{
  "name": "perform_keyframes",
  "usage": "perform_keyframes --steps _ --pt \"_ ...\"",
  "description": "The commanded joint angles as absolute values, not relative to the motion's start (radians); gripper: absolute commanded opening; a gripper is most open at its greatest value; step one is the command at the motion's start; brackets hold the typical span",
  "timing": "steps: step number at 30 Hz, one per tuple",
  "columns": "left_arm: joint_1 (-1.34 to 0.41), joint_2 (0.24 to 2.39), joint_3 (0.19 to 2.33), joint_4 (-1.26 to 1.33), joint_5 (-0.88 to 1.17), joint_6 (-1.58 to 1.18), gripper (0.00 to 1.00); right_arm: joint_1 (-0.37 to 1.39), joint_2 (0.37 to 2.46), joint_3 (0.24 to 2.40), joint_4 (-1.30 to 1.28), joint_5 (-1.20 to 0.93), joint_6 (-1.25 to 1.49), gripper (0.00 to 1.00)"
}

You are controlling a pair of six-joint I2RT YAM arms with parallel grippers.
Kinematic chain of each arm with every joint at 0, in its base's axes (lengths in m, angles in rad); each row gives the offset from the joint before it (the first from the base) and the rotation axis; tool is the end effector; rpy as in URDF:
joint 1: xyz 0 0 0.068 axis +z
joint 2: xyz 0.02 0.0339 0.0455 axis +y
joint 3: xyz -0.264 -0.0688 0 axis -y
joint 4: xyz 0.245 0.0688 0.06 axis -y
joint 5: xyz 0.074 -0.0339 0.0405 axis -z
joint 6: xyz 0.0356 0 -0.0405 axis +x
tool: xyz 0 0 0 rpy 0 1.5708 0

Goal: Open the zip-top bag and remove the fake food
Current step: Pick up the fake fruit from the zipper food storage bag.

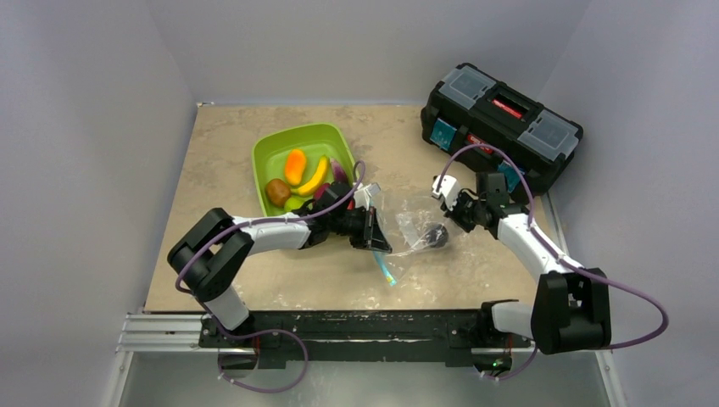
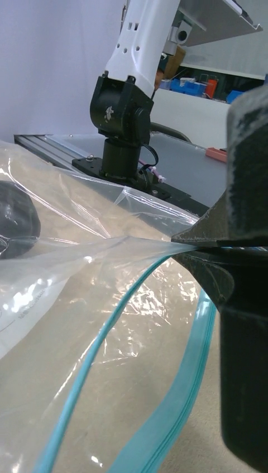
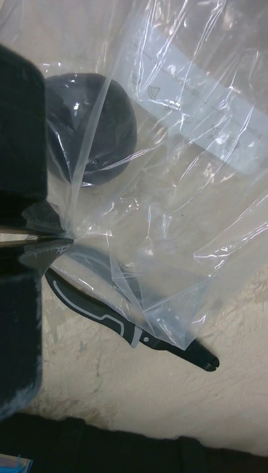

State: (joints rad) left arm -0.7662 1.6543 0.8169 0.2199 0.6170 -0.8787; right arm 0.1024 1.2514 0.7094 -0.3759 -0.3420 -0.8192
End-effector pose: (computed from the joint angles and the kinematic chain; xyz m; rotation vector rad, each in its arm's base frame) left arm 0.2268 -0.2469 0.1751 0.2705 2.5222 -1.4898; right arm 0.2408 0.0367 0.2037 -1.2003 2.1002 0.1037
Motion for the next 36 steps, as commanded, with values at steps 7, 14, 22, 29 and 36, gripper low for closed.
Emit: perform_keyframes --steps 7,14,22,29,36 --pt "-0.766 1.686 0.836 0.285 0.663 -0.904 0.00 0.086 1.163 0.777 -0.625 -0.489 -1.020 0.45" --pt "-0.766 1.686 0.836 0.286 0.659 -0.902 0.00 0.086 1.135 0.906 -0.917 -0.608 -1.255 0.52" --pt "-0.770 1.684 0.840 0.302 0.663 -0.898 0.00 0.092 1.153 0.873 -1.090 -0.702 -1.488 0.65" --pt "-0.777 1.681 0.828 0.388 0.701 -0.907 0.00 0.126 1.224 0.791 -0.860 -0.588 -1.407 0.70" --pt "-0.784 1.685 0.803 0.531 0.752 -0.948 0.00 0.208 1.299 0.736 -0.672 -0.462 -1.326 0.65"
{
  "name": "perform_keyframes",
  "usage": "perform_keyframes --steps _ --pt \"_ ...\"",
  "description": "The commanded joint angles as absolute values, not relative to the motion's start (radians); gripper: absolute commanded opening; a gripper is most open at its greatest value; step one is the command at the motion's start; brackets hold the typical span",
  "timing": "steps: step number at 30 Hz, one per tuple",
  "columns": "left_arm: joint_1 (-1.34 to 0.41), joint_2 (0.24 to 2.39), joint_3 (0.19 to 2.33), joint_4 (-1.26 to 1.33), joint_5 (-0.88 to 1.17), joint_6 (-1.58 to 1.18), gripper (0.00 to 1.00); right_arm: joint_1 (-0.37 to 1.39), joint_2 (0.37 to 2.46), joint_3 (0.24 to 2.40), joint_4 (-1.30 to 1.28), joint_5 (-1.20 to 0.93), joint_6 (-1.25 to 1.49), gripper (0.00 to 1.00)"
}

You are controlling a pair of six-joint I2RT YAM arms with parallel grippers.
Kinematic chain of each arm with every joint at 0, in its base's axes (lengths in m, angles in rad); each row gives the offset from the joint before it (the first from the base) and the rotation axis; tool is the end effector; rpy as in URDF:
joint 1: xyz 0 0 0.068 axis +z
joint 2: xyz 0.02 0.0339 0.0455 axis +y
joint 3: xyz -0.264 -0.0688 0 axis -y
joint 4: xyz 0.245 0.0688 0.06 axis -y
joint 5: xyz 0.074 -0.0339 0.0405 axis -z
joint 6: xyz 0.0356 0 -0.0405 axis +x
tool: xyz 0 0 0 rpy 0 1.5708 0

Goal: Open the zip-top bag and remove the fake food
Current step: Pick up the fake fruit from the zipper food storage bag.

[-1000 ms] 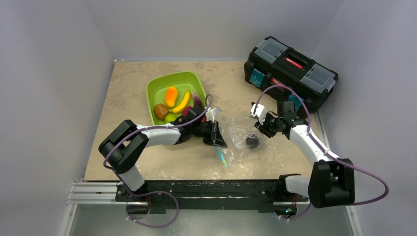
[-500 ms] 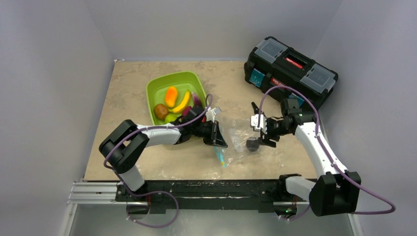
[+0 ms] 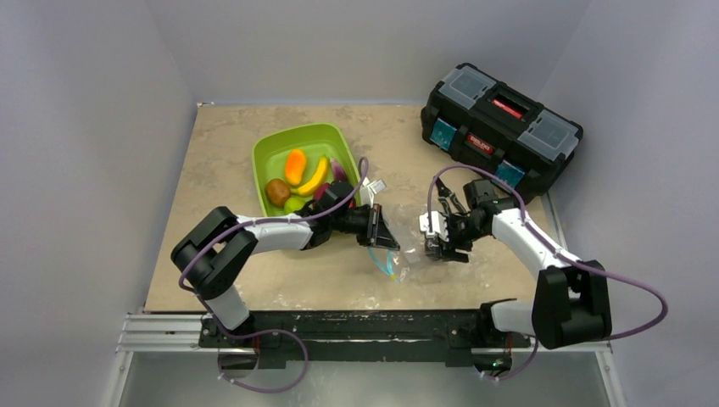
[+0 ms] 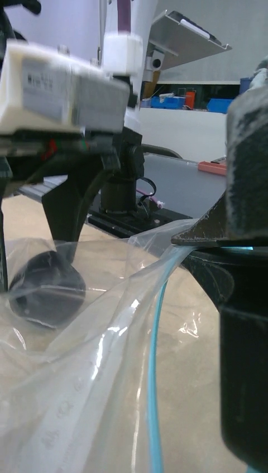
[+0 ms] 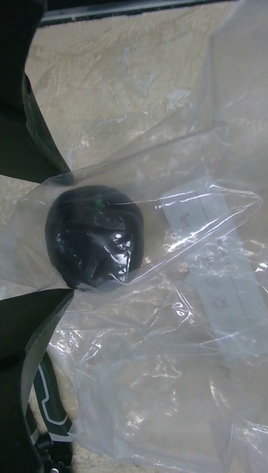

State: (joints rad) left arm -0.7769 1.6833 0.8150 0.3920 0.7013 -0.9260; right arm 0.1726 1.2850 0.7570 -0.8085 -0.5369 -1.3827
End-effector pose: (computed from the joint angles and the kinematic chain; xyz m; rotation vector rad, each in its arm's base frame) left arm 0.2290 -0.2573 0.1812 0.3501 2.4017 -1.6567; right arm 0.2054 0.0543 0.1935 -1.8967 1.8055 0.4170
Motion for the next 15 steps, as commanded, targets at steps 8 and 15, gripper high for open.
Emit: perform_keyframes --steps 8,15 --pt "-0.784 1.739 0.809 0.519 0.762 -0.963 0.00 0.262 1.419 0.756 -0.612 -0.451 -1.257 0.27" --pt "-0.785 1.735 0.837 0.297 0.687 -0.870 0.00 0.262 1.409 0.814 -0.758 -0.712 -1.302 0.00"
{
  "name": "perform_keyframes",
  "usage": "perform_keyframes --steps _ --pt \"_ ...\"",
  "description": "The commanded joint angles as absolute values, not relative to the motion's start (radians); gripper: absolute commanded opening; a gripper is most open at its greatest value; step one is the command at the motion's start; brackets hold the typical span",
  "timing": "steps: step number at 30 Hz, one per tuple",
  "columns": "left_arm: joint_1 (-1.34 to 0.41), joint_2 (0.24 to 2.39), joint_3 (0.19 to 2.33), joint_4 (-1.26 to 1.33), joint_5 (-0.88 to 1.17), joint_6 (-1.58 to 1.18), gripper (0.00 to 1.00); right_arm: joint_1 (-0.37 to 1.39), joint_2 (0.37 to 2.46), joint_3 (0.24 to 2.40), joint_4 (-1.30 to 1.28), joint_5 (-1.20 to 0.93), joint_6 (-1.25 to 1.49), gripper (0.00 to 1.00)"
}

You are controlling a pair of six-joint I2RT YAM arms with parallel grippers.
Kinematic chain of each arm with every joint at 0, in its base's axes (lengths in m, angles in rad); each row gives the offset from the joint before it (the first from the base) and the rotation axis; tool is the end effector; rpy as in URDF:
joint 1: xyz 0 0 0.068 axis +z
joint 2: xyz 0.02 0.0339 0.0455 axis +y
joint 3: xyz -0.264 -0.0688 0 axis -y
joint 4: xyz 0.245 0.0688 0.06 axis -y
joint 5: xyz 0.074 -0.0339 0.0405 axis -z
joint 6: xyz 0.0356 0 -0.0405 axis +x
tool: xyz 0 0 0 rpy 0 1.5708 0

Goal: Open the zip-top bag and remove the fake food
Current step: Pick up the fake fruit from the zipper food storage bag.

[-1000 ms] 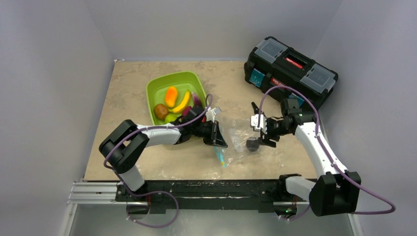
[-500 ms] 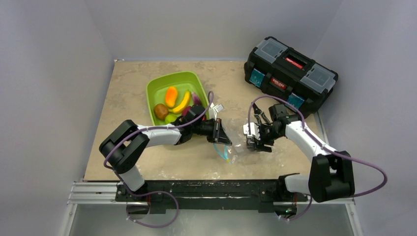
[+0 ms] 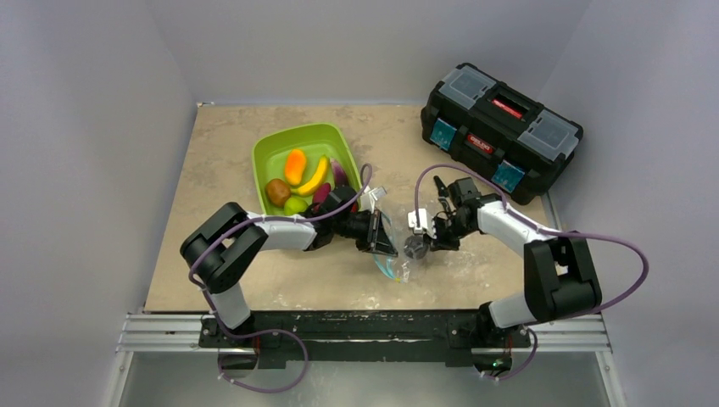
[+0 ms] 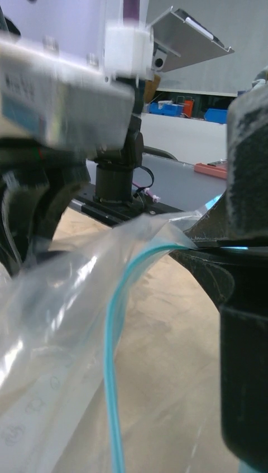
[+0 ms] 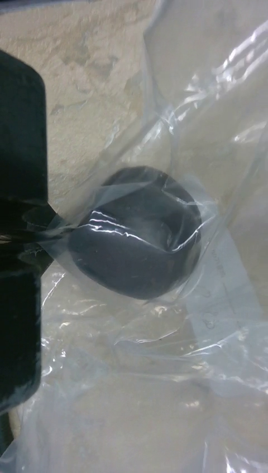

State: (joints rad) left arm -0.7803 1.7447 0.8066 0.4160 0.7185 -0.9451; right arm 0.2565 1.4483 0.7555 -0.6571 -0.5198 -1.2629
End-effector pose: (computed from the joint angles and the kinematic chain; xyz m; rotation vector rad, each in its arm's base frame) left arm 0.2296 -0.2603 0.1612 0.3264 2.4683 -1.6631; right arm 0.2253 0.0774 0.1629 -1.8899 1.8756 0.4777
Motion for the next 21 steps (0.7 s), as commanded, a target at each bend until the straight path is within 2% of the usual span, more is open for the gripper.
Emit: perform_keyframes --steps 1,2,4,6,10,12,21 --pt "-0.784 1.736 0.843 0.274 0.684 -0.860 0.00 0.262 1.396 0.816 -0.784 -0.730 -1.335 0.00" --pt "-0.784 1.740 0.848 0.258 0.683 -0.854 0.00 0.263 1.383 0.818 -0.801 -0.722 -1.350 0.04" --pt "-0.784 1.747 0.855 0.231 0.679 -0.844 0.00 0.262 1.362 0.819 -0.822 -0.693 -1.379 0.32" --pt "-0.787 1.751 0.860 0.200 0.670 -0.830 0.00 0.253 1.337 0.823 -0.838 -0.661 -1.400 0.50" --pt "-0.788 1.747 0.869 0.144 0.645 -0.799 0.00 0.243 1.296 0.864 -0.894 -0.689 -1.442 0.76" --pt "-0.789 1.751 0.878 0.140 0.648 -0.794 0.00 0.246 1.293 0.876 -0.900 -0.719 -1.451 0.97" --pt "-0.811 1.764 0.914 0.116 0.655 -0.776 0.00 0.281 1.355 0.822 -0.816 -0.577 -1.446 0.98"
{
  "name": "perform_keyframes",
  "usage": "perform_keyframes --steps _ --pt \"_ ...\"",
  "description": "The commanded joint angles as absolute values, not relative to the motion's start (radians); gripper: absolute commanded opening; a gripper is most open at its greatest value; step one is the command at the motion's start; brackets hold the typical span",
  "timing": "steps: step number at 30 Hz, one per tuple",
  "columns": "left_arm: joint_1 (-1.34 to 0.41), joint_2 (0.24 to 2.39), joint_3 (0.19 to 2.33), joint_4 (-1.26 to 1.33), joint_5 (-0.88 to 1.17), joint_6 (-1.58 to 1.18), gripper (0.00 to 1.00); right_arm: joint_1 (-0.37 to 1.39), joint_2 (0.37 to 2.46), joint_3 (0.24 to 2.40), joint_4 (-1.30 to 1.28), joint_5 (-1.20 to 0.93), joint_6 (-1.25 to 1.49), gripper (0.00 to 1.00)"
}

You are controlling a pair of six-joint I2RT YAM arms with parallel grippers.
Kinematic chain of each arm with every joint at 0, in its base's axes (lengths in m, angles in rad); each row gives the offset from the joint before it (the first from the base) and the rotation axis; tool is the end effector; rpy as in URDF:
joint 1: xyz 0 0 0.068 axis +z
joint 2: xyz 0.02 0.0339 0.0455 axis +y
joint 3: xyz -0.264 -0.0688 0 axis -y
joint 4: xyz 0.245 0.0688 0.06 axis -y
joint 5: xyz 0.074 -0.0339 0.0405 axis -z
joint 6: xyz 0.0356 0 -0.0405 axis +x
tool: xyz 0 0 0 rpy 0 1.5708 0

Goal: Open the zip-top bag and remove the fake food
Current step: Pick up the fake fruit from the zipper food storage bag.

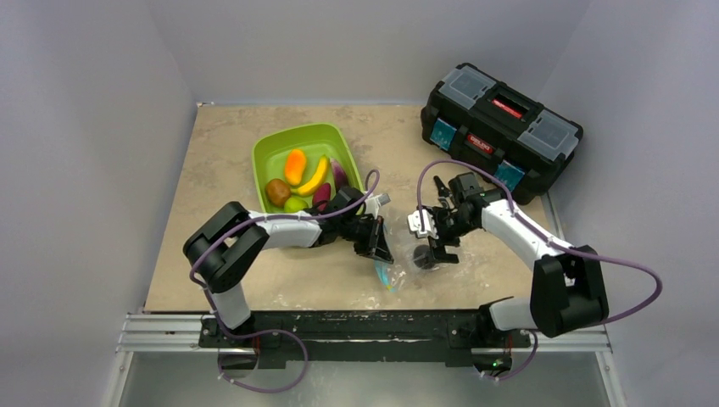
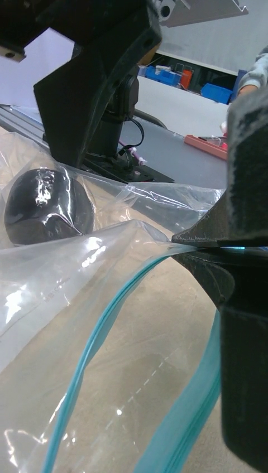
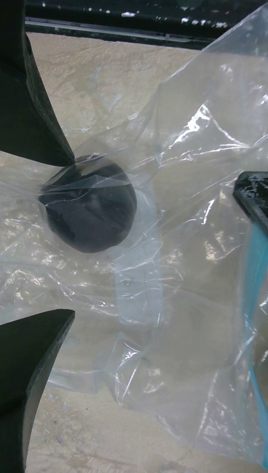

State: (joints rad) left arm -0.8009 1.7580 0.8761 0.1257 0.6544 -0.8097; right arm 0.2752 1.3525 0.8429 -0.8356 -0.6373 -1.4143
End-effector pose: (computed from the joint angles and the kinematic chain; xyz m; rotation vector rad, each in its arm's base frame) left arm 0.2250 -0.2632 0.1517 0.3767 2.6542 -1.4489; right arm 0.2145 0.0826 0.2041 -1.9770 1.6273 0.5546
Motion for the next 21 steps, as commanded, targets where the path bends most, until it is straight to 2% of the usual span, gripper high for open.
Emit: perform_keyframes --steps 1,4,7,15,21 --pt "-0.812 1.766 0.914 0.116 0.653 -0.776 0.00 0.281 1.354 0.809 -0.812 -0.570 -1.447 0.98" --pt "-0.813 1.776 0.919 0.117 0.654 -0.776 0.00 0.288 1.361 0.785 -0.796 -0.549 -1.450 0.94" --pt "-0.816 1.792 0.933 0.116 0.661 -0.779 0.00 0.303 1.388 0.779 -0.777 -0.535 -1.432 0.83" --pt "-0.821 1.804 0.945 0.109 0.664 -0.775 0.00 0.373 1.408 0.774 -0.718 -0.567 -1.370 0.42" --pt "-0.821 1.806 0.946 0.130 0.673 -0.780 0.00 0.423 1.421 0.775 -0.651 -0.622 -1.272 0.03"
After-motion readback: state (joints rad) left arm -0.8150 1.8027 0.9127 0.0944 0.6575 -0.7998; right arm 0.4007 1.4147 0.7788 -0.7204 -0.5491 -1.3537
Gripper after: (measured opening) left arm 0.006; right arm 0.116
